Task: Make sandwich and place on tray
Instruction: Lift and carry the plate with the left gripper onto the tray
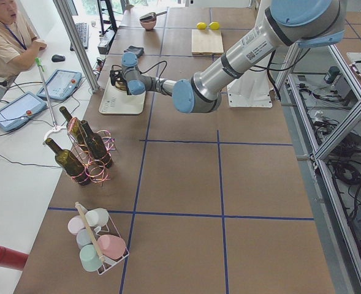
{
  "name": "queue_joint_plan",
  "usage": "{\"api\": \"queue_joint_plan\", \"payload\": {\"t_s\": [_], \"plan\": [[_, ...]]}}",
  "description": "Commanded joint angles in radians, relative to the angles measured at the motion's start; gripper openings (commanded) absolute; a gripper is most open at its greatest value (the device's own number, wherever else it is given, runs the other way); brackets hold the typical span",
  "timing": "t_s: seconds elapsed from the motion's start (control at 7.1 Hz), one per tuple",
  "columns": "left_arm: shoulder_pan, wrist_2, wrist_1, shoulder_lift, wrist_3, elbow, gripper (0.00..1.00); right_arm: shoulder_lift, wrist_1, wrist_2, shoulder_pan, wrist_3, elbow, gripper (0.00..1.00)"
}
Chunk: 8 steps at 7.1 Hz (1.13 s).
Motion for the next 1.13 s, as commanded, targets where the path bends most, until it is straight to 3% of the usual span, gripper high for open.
{"api": "queue_joint_plan", "payload": {"t_s": [0.0, 0.28, 0.42, 0.56, 0.85, 0.99], "plan": [[-0.001, 0.015, -0.022, -0.013, 0.058, 0.026, 1.00, -0.002, 0.000, -0.002, 0.000, 0.000, 0.000, 1.00], [-0.027, 0.008, -0.019, -0.009, 0.128, 0.014, 1.00, 0.001, 0.000, -0.002, 0.000, 0.002, 0.000, 1.00], [-0.051, 0.002, -0.005, 0.010, 0.160, -0.038, 1.00, 0.006, 0.000, -0.002, 0.000, 0.002, -0.002, 1.00], [-0.064, -0.039, 0.080, 0.096, 0.170, -0.192, 1.00, 0.006, 0.000, -0.002, 0.000, 0.002, 0.000, 1.00], [-0.073, -0.066, 0.342, 0.378, 0.278, -0.668, 1.00, 0.004, 0.000, -0.003, 0.000, 0.002, -0.002, 1.00], [-0.076, -0.066, 0.393, 0.522, 0.329, -0.859, 1.00, 0.004, 0.000, -0.003, 0.000, 0.002, -0.002, 1.00]]}}
